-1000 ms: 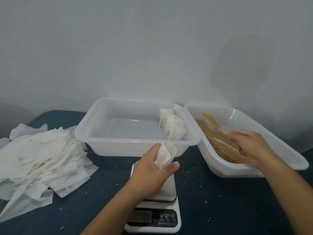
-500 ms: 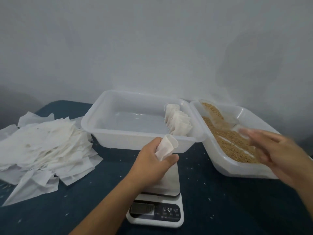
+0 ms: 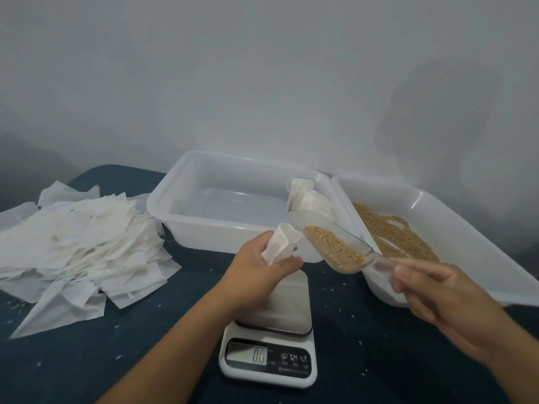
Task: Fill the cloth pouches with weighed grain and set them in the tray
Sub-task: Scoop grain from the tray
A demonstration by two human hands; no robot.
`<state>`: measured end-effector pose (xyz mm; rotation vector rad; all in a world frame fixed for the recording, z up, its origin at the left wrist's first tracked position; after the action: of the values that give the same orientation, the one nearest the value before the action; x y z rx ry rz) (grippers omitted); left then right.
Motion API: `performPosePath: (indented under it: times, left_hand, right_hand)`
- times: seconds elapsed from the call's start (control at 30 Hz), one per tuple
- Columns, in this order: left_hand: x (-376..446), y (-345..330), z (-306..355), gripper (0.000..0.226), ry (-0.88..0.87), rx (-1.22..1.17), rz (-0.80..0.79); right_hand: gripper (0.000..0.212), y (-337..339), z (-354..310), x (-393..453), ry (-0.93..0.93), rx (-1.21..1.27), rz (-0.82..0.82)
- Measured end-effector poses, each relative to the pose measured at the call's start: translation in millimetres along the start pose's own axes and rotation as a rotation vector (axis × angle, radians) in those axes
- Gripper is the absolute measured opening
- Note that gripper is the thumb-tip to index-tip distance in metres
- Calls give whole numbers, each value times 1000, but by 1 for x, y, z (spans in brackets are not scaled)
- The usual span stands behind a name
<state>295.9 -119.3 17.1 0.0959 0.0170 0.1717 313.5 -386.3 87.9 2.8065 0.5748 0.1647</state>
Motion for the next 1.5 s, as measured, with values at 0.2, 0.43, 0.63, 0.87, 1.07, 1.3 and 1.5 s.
performPosePath:
  times: [0.2,0.43,0.63,0.87,1.07,1.3,1.5]
  left_hand:
    - [3,7,0,20,-12,53,31]
    - [1,3,4,20,-82,233,10]
    - [-3,-3,8,19,-169,383,11]
    - [-3,-7,6,21,-177,395,-37]
    - [-4,-10,5,21,-167,388,-57]
    - [-4,-10,5,20,-154,360,-68]
    - [-5,-11,4,18,-148,339,-86]
  right_hand:
    - [73,11,-30,1,-9,-186,-13]
    - [32,8,-61,2,-55,-476,-144]
    - [64,12,-73,10,-91,-617,-199]
    - [35,-2,-92,9,-68,-655,-226]
    - [53,2,-88,13,-97,-681,-270]
    - [35,1,-93,15,-85,-696,-296]
    - [29,2,-99,17,-48,-759,-297]
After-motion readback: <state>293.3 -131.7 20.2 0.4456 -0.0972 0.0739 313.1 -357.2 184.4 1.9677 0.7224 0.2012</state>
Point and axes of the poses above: each hand's wrist, its own x-axis towards the middle knuckle, its own y-axis out of the back of the hand, z = x × y, the point moved 8 cm from there along x, towards the middle knuckle, and after that the axes turned 8 degrees about y, right-handed, at the moved point
